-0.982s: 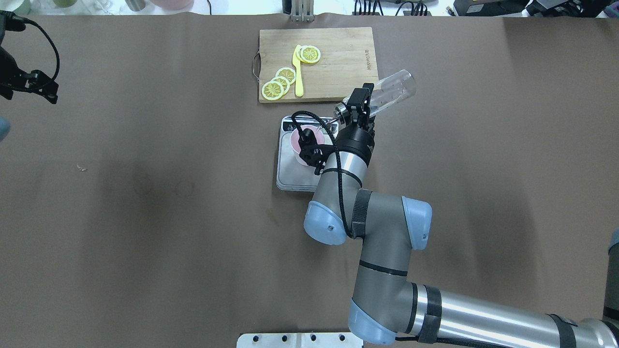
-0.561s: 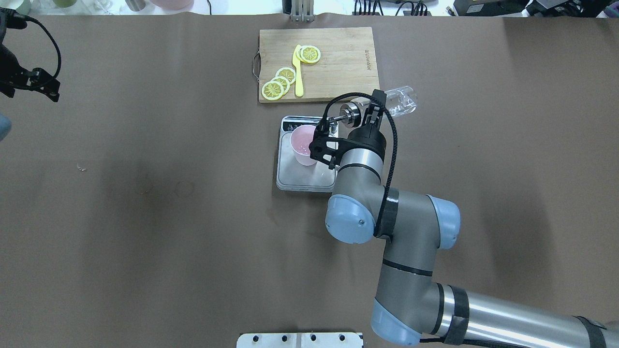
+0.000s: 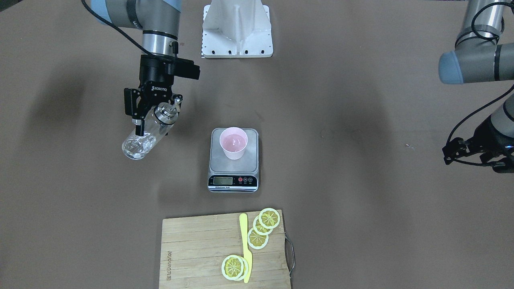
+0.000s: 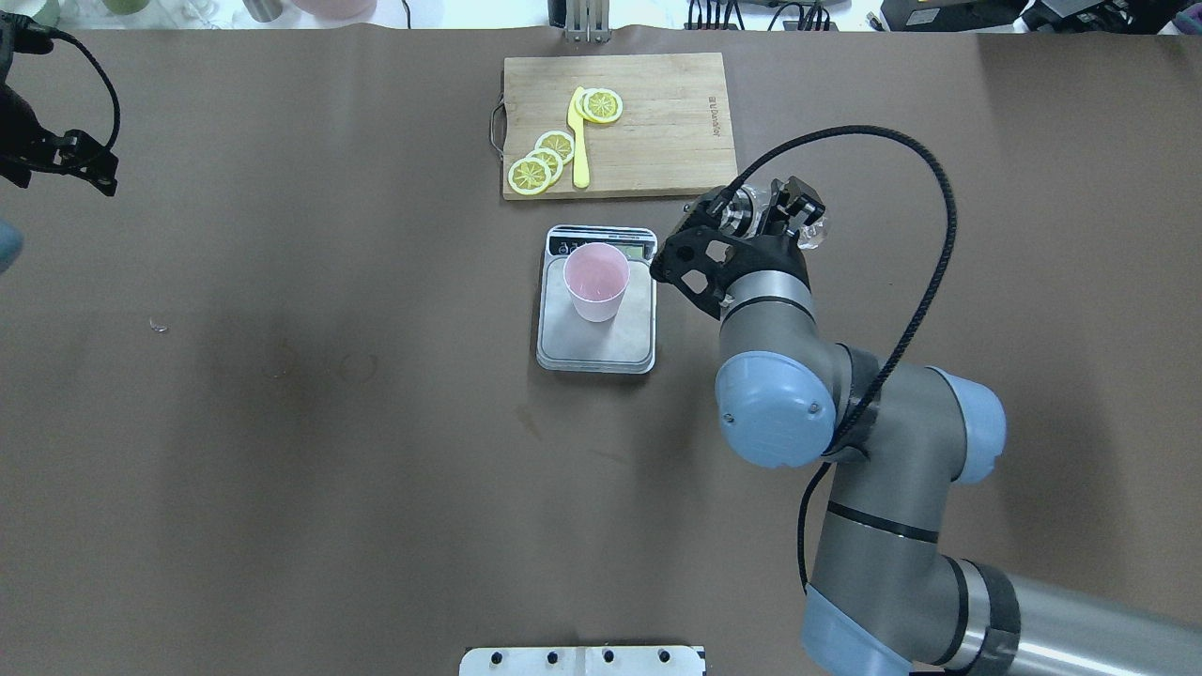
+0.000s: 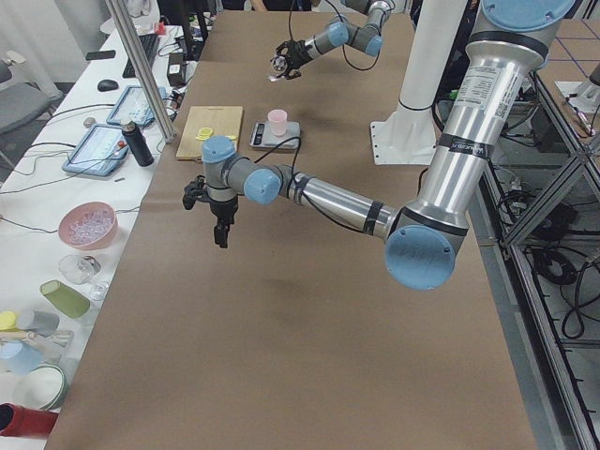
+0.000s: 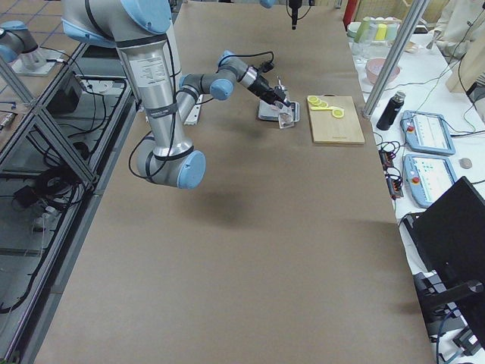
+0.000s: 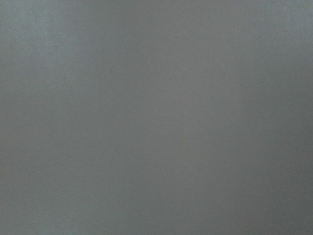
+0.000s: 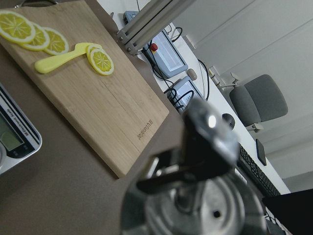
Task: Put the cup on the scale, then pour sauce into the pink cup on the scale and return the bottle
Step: 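Turn the bottle upright and carry it back with the right gripper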
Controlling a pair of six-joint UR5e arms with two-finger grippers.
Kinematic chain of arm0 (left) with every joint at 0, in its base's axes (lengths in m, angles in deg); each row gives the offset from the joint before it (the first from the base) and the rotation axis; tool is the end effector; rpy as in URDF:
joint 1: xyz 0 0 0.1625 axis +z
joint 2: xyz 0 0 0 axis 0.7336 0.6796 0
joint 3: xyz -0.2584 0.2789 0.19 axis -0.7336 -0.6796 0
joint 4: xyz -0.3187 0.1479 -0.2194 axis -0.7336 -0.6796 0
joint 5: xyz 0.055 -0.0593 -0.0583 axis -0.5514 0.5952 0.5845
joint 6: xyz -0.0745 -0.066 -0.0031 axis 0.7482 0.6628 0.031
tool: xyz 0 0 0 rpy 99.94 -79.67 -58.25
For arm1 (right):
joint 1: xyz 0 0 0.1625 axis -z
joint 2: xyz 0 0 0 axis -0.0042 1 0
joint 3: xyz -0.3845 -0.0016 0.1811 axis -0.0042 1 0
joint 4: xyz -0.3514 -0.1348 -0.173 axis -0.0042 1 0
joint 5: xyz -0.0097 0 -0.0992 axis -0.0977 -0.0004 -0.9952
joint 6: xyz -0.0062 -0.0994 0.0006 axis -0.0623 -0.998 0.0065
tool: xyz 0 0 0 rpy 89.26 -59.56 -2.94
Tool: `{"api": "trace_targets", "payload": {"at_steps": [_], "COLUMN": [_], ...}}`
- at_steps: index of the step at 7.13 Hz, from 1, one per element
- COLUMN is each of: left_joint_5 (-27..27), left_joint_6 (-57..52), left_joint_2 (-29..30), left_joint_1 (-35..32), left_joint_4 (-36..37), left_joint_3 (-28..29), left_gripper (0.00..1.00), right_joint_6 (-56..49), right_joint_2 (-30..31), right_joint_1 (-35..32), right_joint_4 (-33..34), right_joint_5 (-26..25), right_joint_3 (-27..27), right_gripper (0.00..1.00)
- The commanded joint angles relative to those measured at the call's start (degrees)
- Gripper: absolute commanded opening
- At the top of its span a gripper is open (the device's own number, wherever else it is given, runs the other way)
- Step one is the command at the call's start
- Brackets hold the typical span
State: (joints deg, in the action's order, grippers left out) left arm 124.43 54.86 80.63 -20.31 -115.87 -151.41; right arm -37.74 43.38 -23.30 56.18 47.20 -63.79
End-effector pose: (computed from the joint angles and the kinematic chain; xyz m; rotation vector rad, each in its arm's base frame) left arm 0.1646 -0.6068 0.4843 0.1198 0.6742 0.0032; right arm -0.4247 -0.3987 0.2497 1.0239 -0.1598 -0.3314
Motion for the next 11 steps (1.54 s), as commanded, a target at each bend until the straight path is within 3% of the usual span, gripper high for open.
{"api": "trace_targets", "payload": {"at_steps": [1, 3, 4, 7, 11], "left_joint_5": [-0.07, -0.07, -0.07, -0.16, -0.16], "left_joint_6": [0.19, 0.11, 0.11, 0.02, 0.02], "left_joint_2": [0.49, 0.57, 0.66, 0.93, 0.93], "left_joint_1": [0.0, 0.09, 0.09, 0.09, 0.09], "left_joint_4": [-0.24, -0.24, -0.24, -0.24, -0.24], "left_joint_3": [-0.2, -0.2, -0.11, -0.03, 0.06], "left_gripper": [0.98, 0.98, 0.98, 0.98, 0.99], "right_joint_6": [10.43, 18.62, 24.91, 26.73, 26.91], "right_joint_2": [6.44, 12.85, 14.09, 15.07, 9.8], "right_joint_1": [-0.54, -1.41, -2.29, -9.74, -10.47], "right_joint_4": [-4.94, -20.12, -24.63, -28.19, -27.67], "right_joint_5": [3.18, 6.97, 10.37, 22.66, 26.57], "right_joint_3": [-4.78, -2.16, -0.23, 2.94, 10.15], "right_gripper": [0.0, 0.0, 0.0, 0.0, 0.0]}}
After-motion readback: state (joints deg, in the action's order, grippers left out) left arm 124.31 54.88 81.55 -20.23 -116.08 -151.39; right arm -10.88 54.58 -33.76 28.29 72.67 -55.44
